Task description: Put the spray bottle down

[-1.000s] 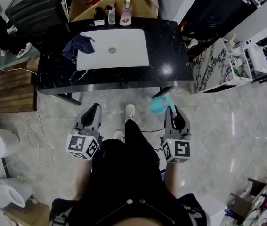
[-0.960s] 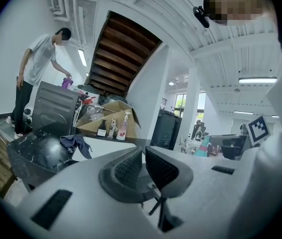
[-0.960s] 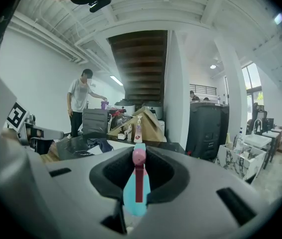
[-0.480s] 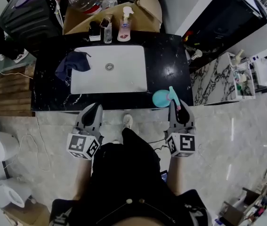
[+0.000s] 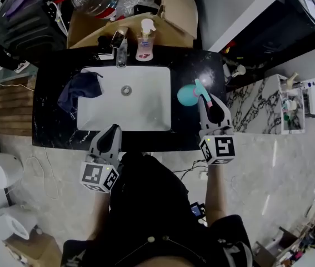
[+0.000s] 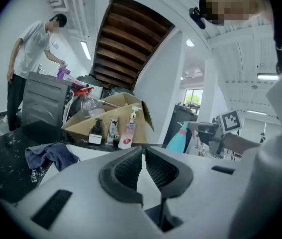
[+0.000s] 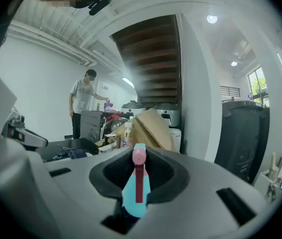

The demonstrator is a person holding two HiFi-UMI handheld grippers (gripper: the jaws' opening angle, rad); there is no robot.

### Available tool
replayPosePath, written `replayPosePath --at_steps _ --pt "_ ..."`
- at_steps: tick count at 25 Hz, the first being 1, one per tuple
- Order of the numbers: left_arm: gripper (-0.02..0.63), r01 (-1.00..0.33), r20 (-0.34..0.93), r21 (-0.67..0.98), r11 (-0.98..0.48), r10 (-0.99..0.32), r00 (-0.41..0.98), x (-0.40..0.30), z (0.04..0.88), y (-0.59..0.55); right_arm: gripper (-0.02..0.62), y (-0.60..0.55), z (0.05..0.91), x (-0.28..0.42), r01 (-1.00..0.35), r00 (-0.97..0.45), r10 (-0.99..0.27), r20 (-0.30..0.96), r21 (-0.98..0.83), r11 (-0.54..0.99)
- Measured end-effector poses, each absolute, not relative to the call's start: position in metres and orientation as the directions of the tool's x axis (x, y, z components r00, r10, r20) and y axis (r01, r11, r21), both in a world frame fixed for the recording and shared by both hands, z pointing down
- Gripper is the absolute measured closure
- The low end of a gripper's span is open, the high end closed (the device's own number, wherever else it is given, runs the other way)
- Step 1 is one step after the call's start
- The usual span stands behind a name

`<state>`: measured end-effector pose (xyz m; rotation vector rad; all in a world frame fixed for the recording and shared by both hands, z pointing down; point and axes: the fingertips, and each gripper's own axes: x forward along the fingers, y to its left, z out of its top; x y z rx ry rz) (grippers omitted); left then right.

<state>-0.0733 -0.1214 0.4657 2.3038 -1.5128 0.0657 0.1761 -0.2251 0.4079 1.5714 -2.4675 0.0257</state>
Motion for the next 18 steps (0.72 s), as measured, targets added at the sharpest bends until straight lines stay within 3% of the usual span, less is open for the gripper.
replayPosePath --at_steps 18 --pt "0.581 -0.926 0.349 0.254 -0.28 -0.866 0.358 -0.108 0.49 -0.199 0.528 -0.379 0.463 0.152 -0.798 -0.564 -0.804 0.187 0.127 0.589"
